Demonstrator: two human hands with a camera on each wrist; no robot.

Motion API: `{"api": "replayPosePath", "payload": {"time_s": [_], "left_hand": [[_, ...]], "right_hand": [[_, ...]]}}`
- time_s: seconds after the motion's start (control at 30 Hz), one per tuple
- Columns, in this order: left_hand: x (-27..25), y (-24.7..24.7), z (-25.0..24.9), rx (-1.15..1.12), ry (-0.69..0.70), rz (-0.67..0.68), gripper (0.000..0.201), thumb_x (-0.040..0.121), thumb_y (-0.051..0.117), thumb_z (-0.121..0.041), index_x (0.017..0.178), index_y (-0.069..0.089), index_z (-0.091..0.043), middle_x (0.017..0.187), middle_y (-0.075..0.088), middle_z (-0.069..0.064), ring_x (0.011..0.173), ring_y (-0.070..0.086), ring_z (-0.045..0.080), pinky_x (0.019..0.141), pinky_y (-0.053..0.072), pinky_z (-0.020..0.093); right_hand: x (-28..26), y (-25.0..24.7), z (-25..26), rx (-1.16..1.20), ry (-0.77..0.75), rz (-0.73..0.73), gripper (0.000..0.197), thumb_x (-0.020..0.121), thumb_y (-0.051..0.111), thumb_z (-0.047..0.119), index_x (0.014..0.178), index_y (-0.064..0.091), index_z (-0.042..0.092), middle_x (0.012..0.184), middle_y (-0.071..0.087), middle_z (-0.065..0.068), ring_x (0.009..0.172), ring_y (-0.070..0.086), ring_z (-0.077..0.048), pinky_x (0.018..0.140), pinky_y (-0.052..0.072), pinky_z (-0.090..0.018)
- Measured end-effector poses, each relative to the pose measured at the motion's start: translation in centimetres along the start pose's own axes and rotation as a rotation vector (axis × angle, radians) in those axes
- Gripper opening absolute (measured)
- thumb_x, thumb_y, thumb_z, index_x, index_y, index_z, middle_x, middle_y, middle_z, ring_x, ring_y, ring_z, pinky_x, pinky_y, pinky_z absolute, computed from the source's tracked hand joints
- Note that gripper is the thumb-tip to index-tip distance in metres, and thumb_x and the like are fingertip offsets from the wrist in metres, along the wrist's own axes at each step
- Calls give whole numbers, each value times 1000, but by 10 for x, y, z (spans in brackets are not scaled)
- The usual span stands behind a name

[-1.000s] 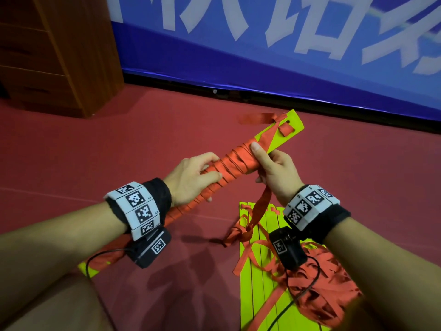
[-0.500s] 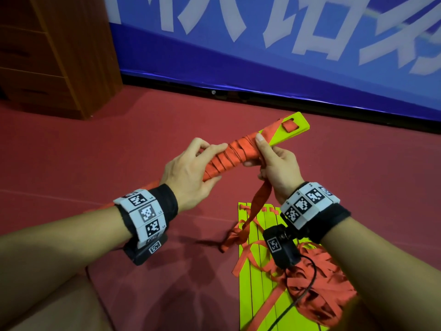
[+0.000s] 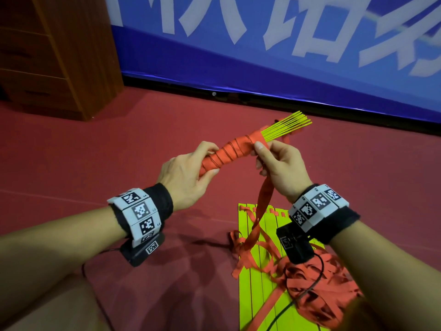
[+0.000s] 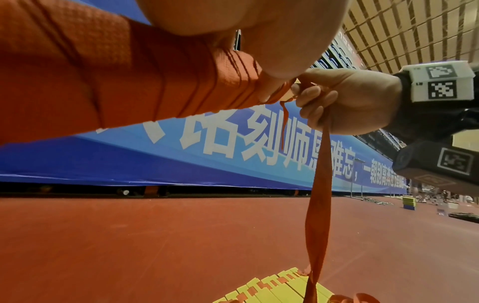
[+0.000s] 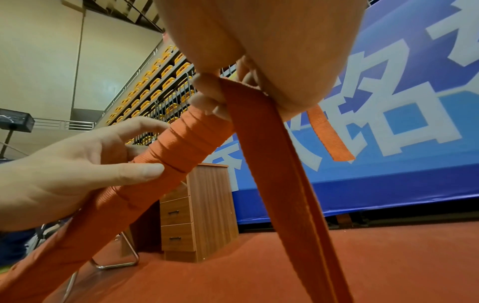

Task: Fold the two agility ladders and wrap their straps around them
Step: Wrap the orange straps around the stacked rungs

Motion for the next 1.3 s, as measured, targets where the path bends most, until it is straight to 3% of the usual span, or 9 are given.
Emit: {"api": "replayPosePath", "payload": {"time_s": [0.23,0.53,0.67,0.8,0.97,1.13,1.3], "left_hand": [[-2,4,-1,-22,-10,28,35,94,55,-43,128,48,-38,87,69,-5,67,60,22,68,52,40],[-3,8,2,-78,-33,60,34,95,63,-37,128,53,-37,90,73,-4,65,61,17,69,53,37],[-3,8,1,-109,-35,67,33,94,62,-38,127,54,-36,93,74,-4,66,63,19,71,55,39],[-3,12,3,-266,-66,97,35,92,58,-42,126,56,-37,96,74,-11,76,70,17,75,58,40],[-5,23,5,-484,-134,166,29,99,64,-25,127,63,-31,100,75,-13,92,71,2,87,57,32],[-2,23,6,-401,-134,214,34,99,59,-37,133,62,-33,112,73,-14,105,68,5,98,54,37],[0,21,5,-329,-139,198,40,91,49,-45,130,59,-39,114,68,-14,104,65,8,94,54,41]], "right_hand": [[3,-5,-11,-27,10,8,25,102,60,24,80,68,14,58,63,5,51,53,-8,56,45,-17],[5,-9,-25,-39,70,-20,29,98,66,27,80,65,5,56,61,1,47,51,-5,53,44,-15],[6,-10,-33,-83,115,-7,44,98,63,38,86,68,-4,55,63,3,48,53,-7,55,45,-18],[2,-6,-39,-135,171,27,53,98,55,54,84,67,4,67,72,-2,52,61,-13,58,49,-27],[4,-3,-38,-49,178,-10,43,99,56,49,85,63,9,81,77,0,49,63,-15,58,50,-29],[2,-1,-50,10,241,-31,45,96,60,54,79,61,12,79,75,-17,53,62,-17,72,54,-44],[3,3,-42,93,232,-45,45,99,58,46,78,57,6,62,70,-8,52,61,-16,66,54,-33]]}}
Point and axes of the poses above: each hand's wrist, its own x-axis towards the middle knuckle, its own y-axis out of the palm, z = x × y, the point moved 8 cm from there along x, towards the middle knuckle
